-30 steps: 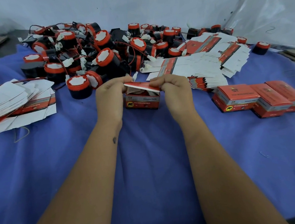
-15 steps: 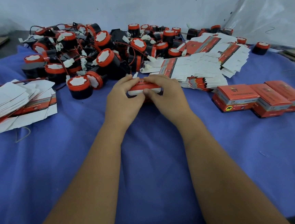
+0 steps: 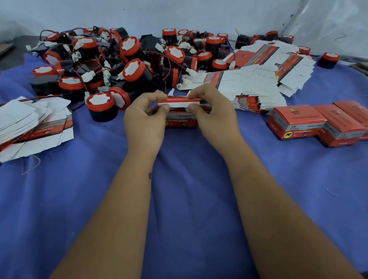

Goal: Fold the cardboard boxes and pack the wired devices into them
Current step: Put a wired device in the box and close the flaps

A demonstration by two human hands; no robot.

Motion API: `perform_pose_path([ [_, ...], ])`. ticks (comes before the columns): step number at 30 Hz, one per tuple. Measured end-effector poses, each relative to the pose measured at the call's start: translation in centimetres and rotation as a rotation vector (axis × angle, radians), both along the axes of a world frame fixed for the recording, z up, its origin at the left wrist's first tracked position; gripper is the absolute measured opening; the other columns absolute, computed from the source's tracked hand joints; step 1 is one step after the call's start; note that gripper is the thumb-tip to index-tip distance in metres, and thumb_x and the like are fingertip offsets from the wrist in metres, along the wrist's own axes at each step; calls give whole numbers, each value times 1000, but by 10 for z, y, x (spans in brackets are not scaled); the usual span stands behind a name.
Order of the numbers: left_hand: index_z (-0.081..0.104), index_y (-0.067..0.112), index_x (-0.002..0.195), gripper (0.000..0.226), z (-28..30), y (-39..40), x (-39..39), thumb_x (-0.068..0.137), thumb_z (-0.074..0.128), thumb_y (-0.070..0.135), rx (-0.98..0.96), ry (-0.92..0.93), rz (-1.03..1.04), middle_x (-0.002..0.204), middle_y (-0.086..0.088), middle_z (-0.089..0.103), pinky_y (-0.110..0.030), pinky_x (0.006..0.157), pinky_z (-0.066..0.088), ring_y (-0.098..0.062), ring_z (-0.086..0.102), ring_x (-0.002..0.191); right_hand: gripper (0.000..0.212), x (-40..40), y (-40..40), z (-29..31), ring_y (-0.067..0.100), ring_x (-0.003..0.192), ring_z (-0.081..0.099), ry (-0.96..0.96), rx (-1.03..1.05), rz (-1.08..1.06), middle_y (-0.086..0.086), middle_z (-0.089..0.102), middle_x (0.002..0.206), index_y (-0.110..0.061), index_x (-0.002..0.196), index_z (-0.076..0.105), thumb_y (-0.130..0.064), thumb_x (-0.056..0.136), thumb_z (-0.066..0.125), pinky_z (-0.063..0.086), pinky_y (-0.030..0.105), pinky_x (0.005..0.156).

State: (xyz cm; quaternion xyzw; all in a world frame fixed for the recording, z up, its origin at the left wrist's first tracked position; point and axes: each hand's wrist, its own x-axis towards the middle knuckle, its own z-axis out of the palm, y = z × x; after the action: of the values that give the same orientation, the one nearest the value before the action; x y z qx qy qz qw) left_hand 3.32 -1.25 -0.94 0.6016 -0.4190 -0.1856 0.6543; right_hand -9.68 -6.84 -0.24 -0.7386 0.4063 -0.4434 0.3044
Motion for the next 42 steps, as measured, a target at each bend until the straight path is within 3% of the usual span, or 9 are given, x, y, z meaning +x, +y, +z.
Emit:
perform_pose_path([
  [5, 72, 21, 103, 21, -2, -2, -2, 89, 68, 5, 26, 18, -8, 130, 4, 63, -11, 86, 50, -1, 60, 110, 19, -1, -1, 1, 6, 97, 61, -62, 59, 15, -17, 61, 103, -26, 90, 62, -7, 90, 63, 53, 20, 80],
  [9, 71, 16, 116, 32, -1, 0, -5, 85, 72, 11, 107, -364, 51, 140, -2, 58, -22, 105, 39, -14, 49, 131, 19, -2, -1, 0, 11, 107, 61, -96, 55, 16, -6, 66, 115, -21, 84, 63, -2, 88, 62, 50, 25, 95],
  [12, 68, 15, 125, 36, 2, 2, -10, 90, 67, 7, 136, -610, 77, 141, -2, 58, -23, 111, 29, -18, 42, 140, 24, -2, 2, 0, 9, 104, 61, -76, 17, 22, -19, 64, 100, -27, 83, 64, -3, 86, 61, 51, 30, 96],
  [14, 67, 17, 128, 37, 2, 2, -13, 93, 61, 4, 144, -680, 63, 138, -2, 61, -26, 112, 34, -18, 46, 137, 21, -3, 4, -1, 7, 101, 61, -24, -12, 10, -24, 63, 93, -28, 86, 67, -7, 85, 62, 52, 34, 94],
  [19, 73, 19, 118, 30, 2, 4, -14, 93, 59, 7, 139, -680, 91, 121, -1, 70, -38, 92, 49, -21, 60, 113, 1, -2, 3, -1, 16, 100, 55, 148, -209, -68, -2, 65, 105, -11, 82, 64, -13, 81, 64, 53, 41, 78],
  [25, 76, 10, 103, 24, 3, 5, -17, 86, 62, 2, 46, -818, 88, 107, -7, 72, -41, 87, 48, -28, 62, 101, 10, -1, 4, 0, 16, 93, 47, 223, -287, -109, -1, 56, 92, -6, 75, 63, -13, 83, 65, 48, 41, 67],
  [37, 70, 15, 123, 35, 0, 4, -19, 96, 52, 3, 171, -733, 32, 133, -1, 63, -35, 101, 45, -21, 54, 124, 10, 0, 7, -4, 18, 94, 47, 301, -249, -110, -2, 55, 96, -7, 81, 64, -15, 86, 60, 47, 41, 72],
  [40, 68, 11, 125, 42, -1, 6, -19, 92, 48, -7, 132, -668, 23, 134, -5, 63, -17, 103, 35, -21, 54, 127, 13, -3, 6, -7, 19, 92, 53, 129, -159, -40, 0, 56, 100, 0, 88, 67, 1, 82, 55, 49, 40, 76],
  [42, 68, 11, 125, 47, -1, 7, -16, 90, 45, -11, 85, -524, 52, 131, -5, 64, -7, 98, 34, -16, 55, 123, 27, -4, 4, -9, 13, 89, 52, 61, -141, -40, 1, 58, 103, 0, 96, 68, 9, 80, 48, 49, 30, 77],
])
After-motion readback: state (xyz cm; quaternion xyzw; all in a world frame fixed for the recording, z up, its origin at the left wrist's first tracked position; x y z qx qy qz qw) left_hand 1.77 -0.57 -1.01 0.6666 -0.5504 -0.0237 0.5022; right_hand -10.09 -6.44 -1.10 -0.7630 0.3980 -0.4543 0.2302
